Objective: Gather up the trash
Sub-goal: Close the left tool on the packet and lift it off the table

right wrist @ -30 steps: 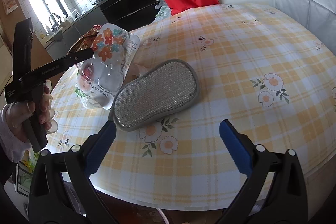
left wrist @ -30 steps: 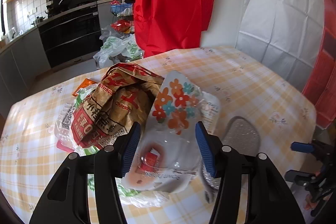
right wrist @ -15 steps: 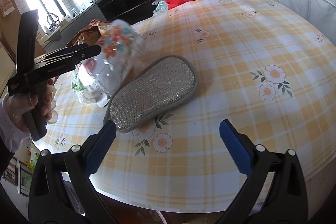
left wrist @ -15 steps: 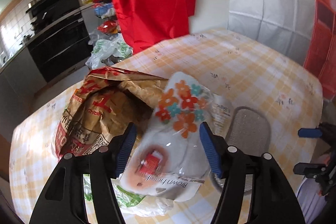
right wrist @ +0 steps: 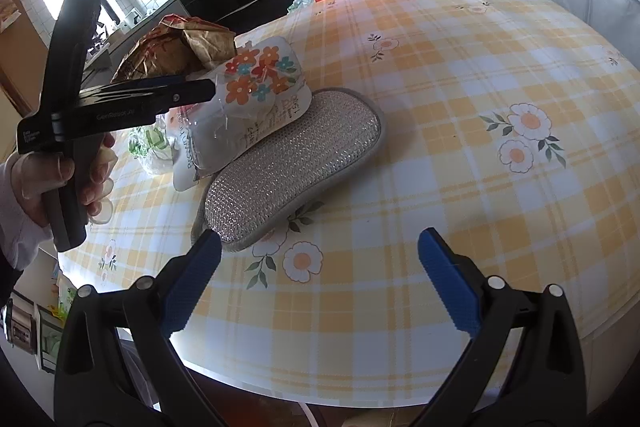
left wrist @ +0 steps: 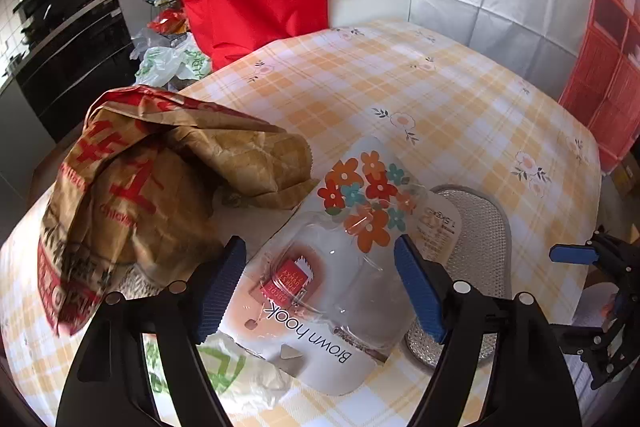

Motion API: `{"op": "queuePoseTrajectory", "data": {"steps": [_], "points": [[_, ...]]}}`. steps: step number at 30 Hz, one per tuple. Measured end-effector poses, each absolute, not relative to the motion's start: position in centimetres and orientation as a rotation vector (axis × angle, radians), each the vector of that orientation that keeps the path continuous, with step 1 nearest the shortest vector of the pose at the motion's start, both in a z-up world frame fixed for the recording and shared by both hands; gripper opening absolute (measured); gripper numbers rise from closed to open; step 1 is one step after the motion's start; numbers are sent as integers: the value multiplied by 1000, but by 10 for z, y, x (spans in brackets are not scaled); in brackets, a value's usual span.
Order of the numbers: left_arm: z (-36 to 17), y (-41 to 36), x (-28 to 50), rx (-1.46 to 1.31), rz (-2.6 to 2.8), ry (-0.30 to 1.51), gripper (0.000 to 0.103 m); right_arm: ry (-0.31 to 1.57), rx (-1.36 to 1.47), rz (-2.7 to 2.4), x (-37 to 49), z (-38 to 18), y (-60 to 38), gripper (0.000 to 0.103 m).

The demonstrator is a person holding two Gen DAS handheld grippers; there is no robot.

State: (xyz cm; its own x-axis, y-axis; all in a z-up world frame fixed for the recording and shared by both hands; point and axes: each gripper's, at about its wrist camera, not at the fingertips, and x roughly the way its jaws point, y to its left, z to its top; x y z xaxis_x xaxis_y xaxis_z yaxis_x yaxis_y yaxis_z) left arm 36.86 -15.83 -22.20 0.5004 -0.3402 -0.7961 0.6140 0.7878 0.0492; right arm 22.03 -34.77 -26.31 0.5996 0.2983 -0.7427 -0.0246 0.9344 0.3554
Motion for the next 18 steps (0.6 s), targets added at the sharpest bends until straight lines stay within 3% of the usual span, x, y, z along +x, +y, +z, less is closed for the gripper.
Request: {"op": "queuePoseTrajectory", "data": {"steps": [16, 17, 18], "points": [[-255, -166, 378, 269, -622, 1033, 72, 931, 326, 189, 221, -270, -348, 97], [-254, -165, 376, 266, -614, 1023, 66, 933, 328, 191, 221, -270, -348, 97], [-252, -163, 374, 254, -598, 996, 31, 934, 330, 192, 221, -270, -347, 97]]}}
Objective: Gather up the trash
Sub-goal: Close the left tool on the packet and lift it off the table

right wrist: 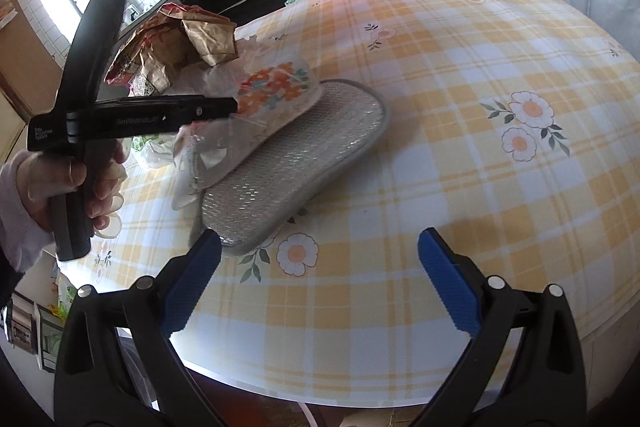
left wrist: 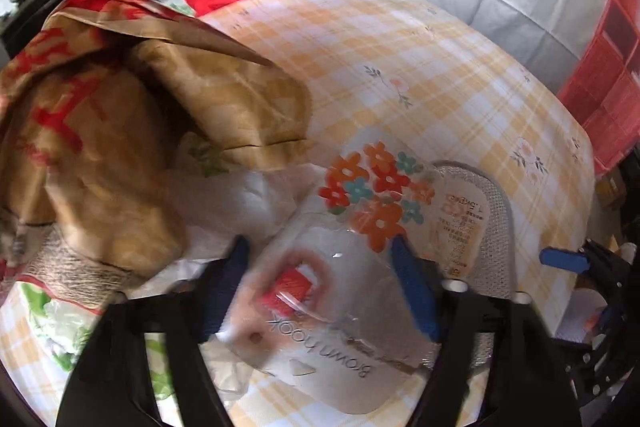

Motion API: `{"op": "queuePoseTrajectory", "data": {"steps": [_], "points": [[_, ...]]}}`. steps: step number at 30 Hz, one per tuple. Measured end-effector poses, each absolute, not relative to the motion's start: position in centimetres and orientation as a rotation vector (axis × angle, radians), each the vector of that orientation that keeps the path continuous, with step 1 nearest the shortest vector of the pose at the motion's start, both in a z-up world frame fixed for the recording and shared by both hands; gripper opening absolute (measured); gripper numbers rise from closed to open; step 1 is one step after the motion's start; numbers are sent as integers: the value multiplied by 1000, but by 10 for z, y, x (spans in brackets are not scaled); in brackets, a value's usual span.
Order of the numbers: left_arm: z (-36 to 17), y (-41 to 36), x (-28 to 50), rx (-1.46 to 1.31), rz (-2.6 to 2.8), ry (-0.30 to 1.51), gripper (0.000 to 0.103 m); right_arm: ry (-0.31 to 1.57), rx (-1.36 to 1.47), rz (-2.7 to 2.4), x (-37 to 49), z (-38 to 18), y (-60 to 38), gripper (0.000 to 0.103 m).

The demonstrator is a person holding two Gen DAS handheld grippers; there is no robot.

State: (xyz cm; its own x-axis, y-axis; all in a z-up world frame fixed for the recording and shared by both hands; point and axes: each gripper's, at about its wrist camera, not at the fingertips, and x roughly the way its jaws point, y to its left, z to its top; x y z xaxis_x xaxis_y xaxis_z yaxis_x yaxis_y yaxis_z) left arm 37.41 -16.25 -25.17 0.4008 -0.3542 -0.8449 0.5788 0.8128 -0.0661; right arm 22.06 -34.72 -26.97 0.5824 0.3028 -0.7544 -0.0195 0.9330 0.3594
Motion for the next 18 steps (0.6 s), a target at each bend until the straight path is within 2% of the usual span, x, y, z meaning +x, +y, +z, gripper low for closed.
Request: {"op": "queuePoseTrajectory", "data": {"steps": [1, 2, 12, 14, 15, 16, 18], "points": [[-247, -158, 370, 224, -589, 976, 13, 934, 333, 193, 220, -269, -347, 97], [-245, -156, 367, 214, -574, 967, 2, 929, 333, 193, 220, -267, -347, 97], [-231, -138, 327, 111, -597, 960, 0, 929, 314, 188, 217, -266, -344, 97], [-233, -140, 326, 86, -622, 968, 5, 929, 310, 188, 216, -266, -342, 97], [-233, -142, 328, 81, -625, 966, 23, 930, 311, 189, 216, -266, -342, 97], [-232, -144, 330, 72, -625, 957, 45, 931, 314, 191, 216, -266, -342, 97], [-231, -150, 338, 20, -642, 962, 52, 932, 312, 190, 216, -267, -341, 97]]}}
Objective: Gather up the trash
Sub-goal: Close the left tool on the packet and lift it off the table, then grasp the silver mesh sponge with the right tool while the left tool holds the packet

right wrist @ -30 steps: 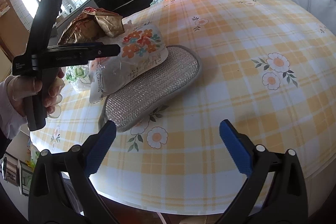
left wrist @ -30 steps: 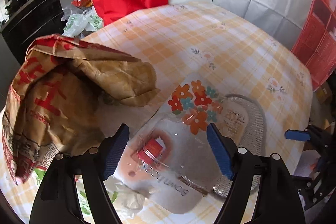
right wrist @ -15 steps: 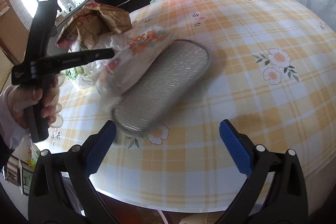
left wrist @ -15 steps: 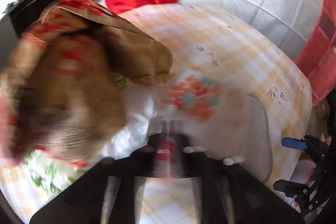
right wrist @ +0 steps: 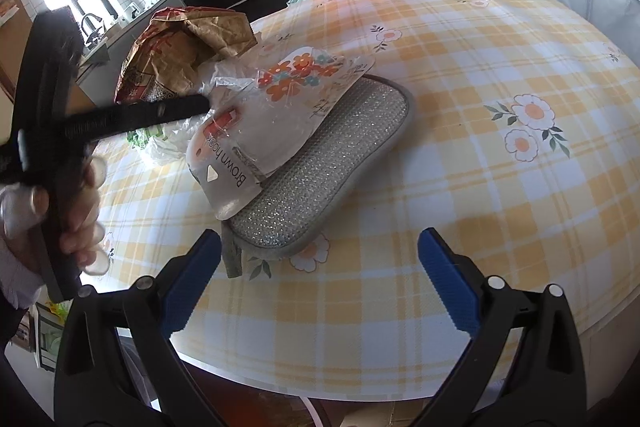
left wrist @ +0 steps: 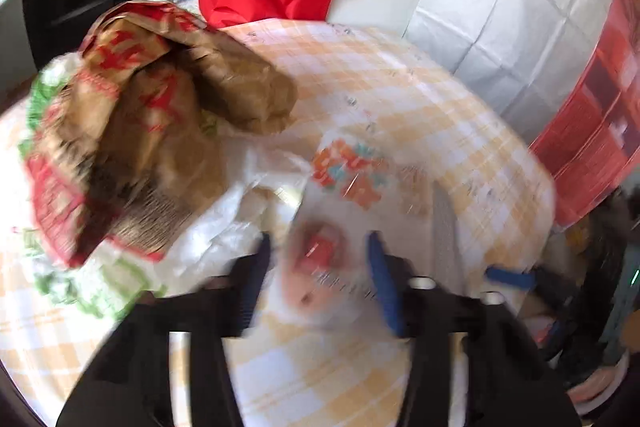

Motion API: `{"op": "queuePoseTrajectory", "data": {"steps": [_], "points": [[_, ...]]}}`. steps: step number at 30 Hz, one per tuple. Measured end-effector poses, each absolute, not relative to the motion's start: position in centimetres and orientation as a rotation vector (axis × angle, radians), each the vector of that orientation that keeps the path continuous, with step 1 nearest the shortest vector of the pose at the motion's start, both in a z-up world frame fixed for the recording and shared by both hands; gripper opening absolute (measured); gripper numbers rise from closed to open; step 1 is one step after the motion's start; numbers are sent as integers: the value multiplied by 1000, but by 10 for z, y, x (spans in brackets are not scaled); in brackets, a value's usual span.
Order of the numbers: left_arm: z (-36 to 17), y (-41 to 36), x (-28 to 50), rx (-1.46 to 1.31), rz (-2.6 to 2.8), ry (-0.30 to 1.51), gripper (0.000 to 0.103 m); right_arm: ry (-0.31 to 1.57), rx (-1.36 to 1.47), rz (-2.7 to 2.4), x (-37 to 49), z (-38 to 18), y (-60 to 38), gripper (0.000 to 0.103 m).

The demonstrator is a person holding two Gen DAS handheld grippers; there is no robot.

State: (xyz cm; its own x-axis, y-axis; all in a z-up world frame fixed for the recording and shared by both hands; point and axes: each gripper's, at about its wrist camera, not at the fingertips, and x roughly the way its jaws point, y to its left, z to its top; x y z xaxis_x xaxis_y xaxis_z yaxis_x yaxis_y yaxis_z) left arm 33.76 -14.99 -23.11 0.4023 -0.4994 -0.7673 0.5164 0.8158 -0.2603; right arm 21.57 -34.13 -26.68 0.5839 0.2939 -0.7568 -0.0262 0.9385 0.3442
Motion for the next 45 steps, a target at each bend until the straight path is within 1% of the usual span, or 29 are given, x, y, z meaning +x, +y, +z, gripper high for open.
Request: {"op": "queuePoseTrajectory", "data": {"steps": [4, 9, 10, 11, 12, 14, 15, 17, 18, 19, 22, 24, 28, 33, 37, 40, 45], "points": [[-232, -166, 359, -55, -621, 993, 52, 935, 319, 186, 217, -268, -343, 97], [-241, -181, 377, -61, -591, 1043, 52, 930, 325, 182, 218, -268, -349, 97], [-242, -184, 379, -66, -599, 1051, 57, 930, 327, 180, 218, -268, -351, 97], [-244, -186, 381, -62, -606, 1063, 60, 931, 328, 178, 218, -269, -352, 97], [-246, -190, 383, -42, -605, 1075, 61, 933, 330, 175, 219, -270, -354, 97], [-253, -197, 386, -7, -596, 1093, 61, 928, 329, 176, 219, -270, -354, 97], [-256, -199, 388, 3, -585, 1105, 61, 928, 326, 175, 219, -270, -354, 97], [-261, -198, 390, -54, -570, 1123, 51, 927, 324, 174, 221, -271, -354, 97], [-259, -195, 390, -89, -565, 1122, 43, 926, 324, 173, 221, -271, -353, 97], [-258, -194, 390, -100, -563, 1121, 39, 927, 325, 173, 221, -271, -353, 97], [-251, -194, 379, -71, -565, 1086, 36, 930, 326, 174, 221, -270, -354, 97], [-242, -188, 371, -103, -569, 1061, 33, 932, 324, 174, 221, -270, -353, 97], [-214, -175, 355, -142, -565, 976, 32, 934, 315, 179, 221, -269, -348, 97], [-172, -152, 324, -139, -538, 801, 32, 945, 302, 179, 226, -269, -340, 97], [-143, -119, 289, -126, -445, 638, 32, 971, 282, 125, 243, -266, -329, 97], [-138, -91, 272, -164, -384, 597, 32, 966, 275, 42, 258, -263, -325, 97], [-143, -50, 249, -199, -324, 600, 32, 978, 355, -48, 281, -266, -333, 97]]}}
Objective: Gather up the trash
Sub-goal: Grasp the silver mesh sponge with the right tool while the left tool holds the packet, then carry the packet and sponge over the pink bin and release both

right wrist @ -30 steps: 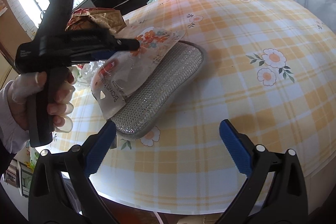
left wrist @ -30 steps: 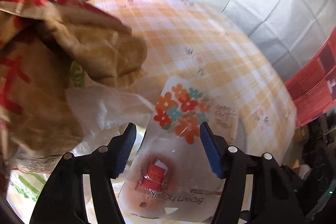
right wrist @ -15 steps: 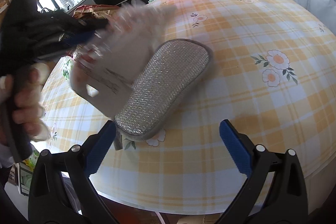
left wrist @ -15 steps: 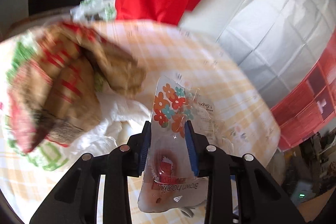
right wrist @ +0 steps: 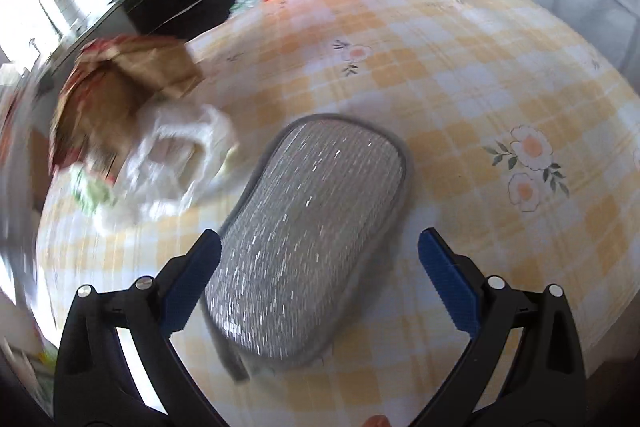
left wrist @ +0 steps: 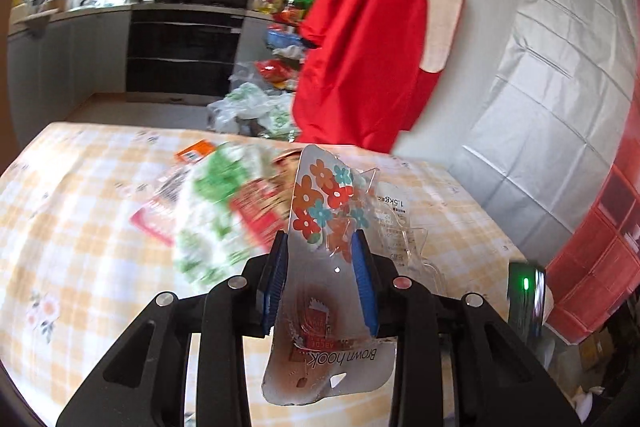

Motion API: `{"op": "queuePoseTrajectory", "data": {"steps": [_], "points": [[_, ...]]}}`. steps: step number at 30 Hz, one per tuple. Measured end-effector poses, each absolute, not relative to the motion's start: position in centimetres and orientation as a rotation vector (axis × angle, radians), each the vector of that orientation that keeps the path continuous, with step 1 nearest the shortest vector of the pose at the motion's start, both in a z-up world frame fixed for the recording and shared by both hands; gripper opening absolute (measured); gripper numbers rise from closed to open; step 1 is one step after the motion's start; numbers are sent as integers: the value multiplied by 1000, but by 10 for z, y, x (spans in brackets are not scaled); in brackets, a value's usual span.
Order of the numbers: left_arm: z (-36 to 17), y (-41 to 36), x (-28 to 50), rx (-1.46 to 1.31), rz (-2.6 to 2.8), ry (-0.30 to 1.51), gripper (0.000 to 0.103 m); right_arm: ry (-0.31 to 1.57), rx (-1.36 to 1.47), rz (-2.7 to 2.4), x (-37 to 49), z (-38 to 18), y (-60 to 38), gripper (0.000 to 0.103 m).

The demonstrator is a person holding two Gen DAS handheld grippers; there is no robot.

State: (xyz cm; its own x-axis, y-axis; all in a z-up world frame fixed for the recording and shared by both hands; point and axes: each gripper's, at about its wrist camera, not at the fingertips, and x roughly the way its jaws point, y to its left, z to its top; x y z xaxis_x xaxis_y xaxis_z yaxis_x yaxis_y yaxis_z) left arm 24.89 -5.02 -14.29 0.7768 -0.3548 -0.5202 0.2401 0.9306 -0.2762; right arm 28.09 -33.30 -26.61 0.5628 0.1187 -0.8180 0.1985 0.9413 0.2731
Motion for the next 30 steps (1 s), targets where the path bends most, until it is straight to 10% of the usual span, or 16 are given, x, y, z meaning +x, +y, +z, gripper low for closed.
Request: {"op": "queuePoseTrajectory", "data": {"steps": [10, 20, 30], "points": [[-164, 9, 215, -345, -260, 615, 32, 1009, 265, -49, 287, -274, -311, 95], [-185, 15, 191, -392, -270, 673, 32, 891, 440, 53, 262, -253, -328, 25], [-169, 6, 173, -367, -299, 640, 32, 738, 454, 165, 237, -195, -323, 16]]}}
